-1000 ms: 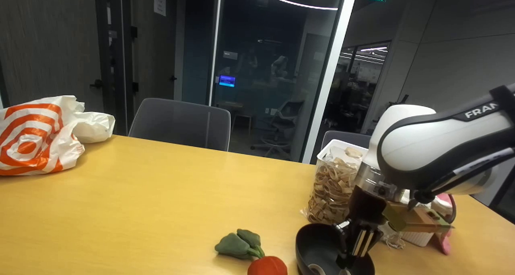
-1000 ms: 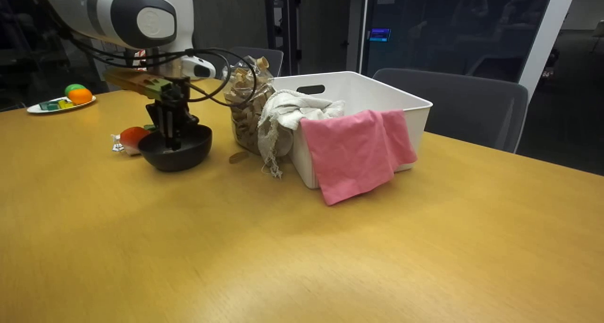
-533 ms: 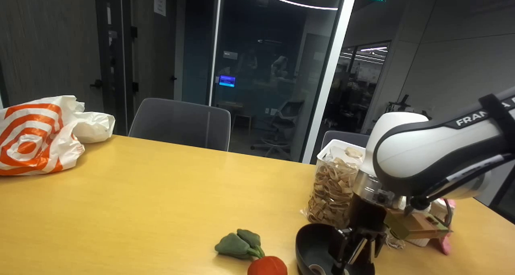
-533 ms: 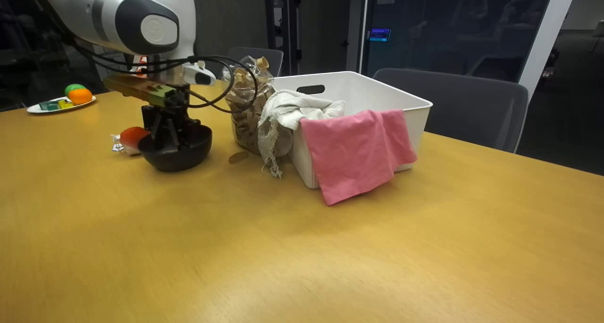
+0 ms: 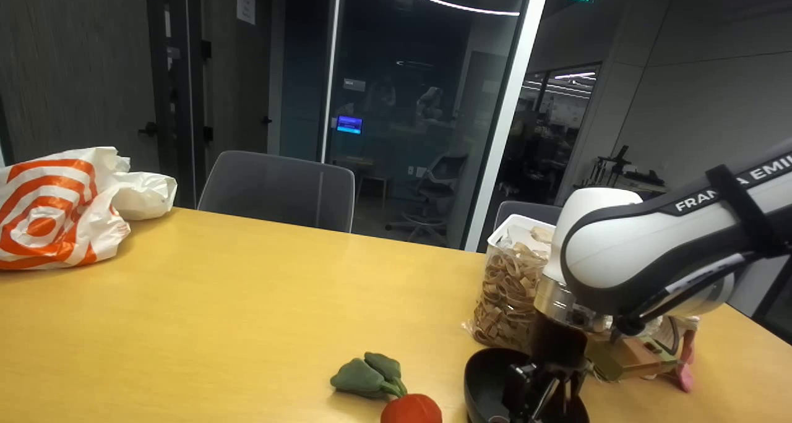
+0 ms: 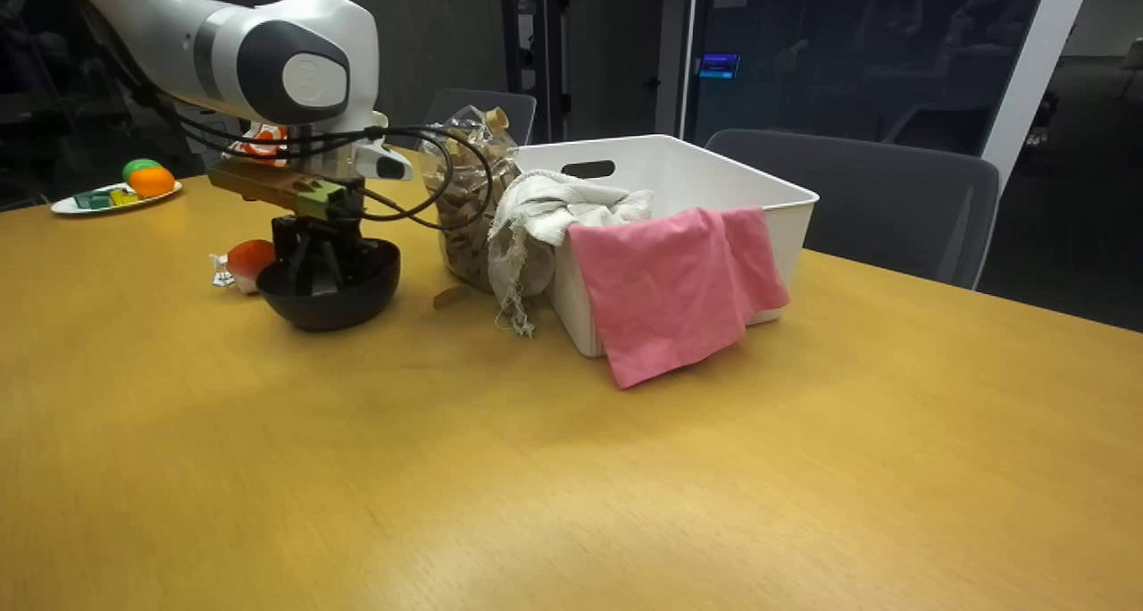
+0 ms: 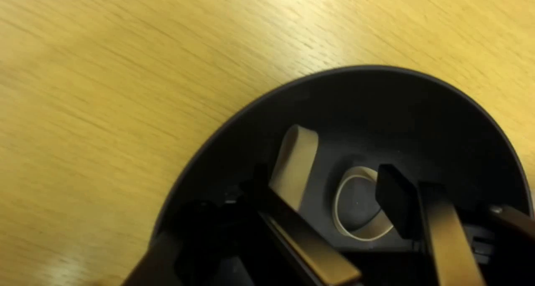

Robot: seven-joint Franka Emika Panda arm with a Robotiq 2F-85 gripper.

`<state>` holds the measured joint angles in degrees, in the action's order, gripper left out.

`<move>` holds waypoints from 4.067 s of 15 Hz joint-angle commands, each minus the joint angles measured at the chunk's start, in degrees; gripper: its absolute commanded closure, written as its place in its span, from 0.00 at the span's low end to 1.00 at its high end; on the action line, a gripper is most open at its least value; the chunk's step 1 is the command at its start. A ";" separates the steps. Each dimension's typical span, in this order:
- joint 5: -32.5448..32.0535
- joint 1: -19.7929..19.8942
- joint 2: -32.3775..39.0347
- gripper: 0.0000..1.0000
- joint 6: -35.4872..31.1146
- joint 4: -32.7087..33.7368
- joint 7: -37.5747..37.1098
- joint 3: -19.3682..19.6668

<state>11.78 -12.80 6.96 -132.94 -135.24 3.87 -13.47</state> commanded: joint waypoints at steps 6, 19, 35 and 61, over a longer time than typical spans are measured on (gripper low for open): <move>-0.94 0.06 -0.08 0.85 0.28 1.01 1.69 -0.24; -0.64 -0.44 0.55 0.59 0.25 3.20 4.06 -1.10; -8.01 -0.88 4.42 0.46 -2.19 4.04 6.11 -1.43; -2.01 -0.55 1.67 0.00 -0.15 4.53 11.07 -3.37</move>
<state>7.37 -13.52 9.23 -134.22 -130.87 12.57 -15.96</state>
